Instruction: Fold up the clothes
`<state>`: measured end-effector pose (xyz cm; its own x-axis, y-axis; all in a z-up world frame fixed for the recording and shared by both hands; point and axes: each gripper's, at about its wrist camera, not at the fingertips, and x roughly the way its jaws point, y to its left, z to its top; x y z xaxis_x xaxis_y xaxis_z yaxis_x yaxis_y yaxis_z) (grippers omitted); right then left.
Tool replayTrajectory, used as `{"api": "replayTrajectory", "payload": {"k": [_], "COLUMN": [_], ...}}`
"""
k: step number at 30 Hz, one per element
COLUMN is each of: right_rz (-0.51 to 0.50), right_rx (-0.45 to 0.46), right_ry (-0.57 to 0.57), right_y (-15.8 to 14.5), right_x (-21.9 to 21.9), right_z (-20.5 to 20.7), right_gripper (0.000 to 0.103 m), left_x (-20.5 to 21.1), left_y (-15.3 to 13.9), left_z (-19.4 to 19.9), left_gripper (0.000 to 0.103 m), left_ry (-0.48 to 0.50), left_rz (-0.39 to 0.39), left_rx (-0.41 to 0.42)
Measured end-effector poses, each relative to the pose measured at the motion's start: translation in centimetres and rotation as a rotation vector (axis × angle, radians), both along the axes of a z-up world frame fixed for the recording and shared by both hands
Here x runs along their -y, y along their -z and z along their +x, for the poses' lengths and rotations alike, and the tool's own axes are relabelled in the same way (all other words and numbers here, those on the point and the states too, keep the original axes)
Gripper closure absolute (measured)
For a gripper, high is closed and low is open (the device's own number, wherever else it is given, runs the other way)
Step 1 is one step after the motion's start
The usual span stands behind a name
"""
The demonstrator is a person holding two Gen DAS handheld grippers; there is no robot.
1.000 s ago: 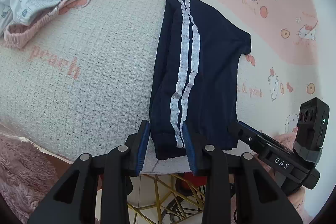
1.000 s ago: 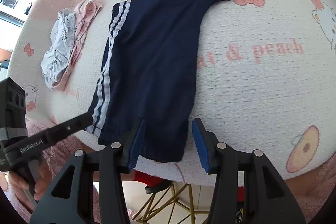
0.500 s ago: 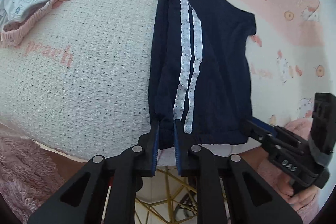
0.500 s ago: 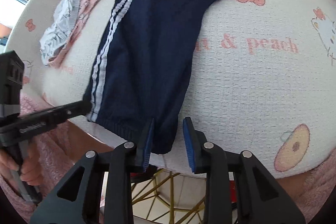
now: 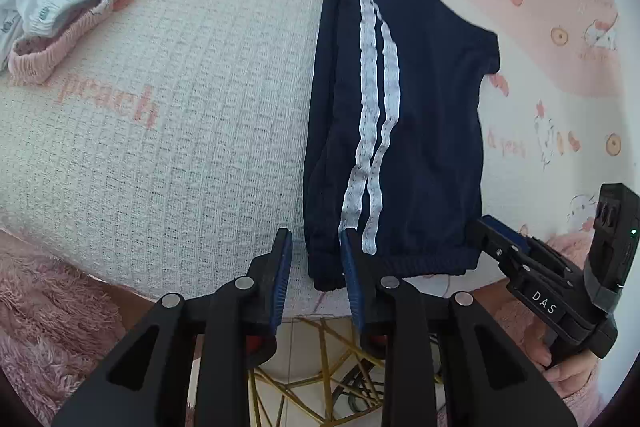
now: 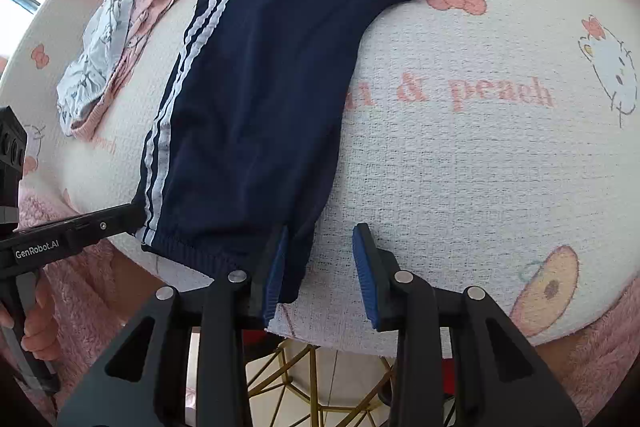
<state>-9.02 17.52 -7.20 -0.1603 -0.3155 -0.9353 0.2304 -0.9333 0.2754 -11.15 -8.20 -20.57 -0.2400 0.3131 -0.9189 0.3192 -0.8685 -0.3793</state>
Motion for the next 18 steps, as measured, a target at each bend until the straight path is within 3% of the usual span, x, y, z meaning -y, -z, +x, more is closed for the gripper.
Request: {"api": "replayTrajectory", "payload": {"k": [2,5,8,10,13,18], "right_rz": [-0.042,-0.084,-0.011,0.034,0.023,0.000], "right_rx": [-0.030,-0.033,-0.003,-0.002,-0.018,-0.074], "right_ry": [0.012,0.001,-0.054,-0.076,-0.042,-0.031], "right_y": [-0.8,-1.0,0.1,0.4,-0.7,-2.3], "right_x": [-0.5,-0.2,1.3,1.7,0.8,1.2], "right_z": [-0.1,-0.1,0.1,0.1,-0.3,-2.1], "right_gripper": [0.069,0.068,0.068,0.069,0.068,0.068], "left_x": [0.6,-0.3,-1.6,-1.3,-0.1,-0.7], "left_y": [-0.7,-0.8,1.4,1.0,-0.7,-0.3], "left_z": [0.0,-0.6,-1.8,-1.8,-2.1,-5.4], "left_gripper": [0.075,0.075,0.075,0.074,0.074,0.074], "left_ry": [-0.025,0.015,0.078,0.073,0.033,0.108], "left_rz": [0.014,0.014,-0.097,-0.108,-0.105,-0.145], "left_rx": [-0.048,-0.074,0.051,0.039,-0.003,-0.006]}}
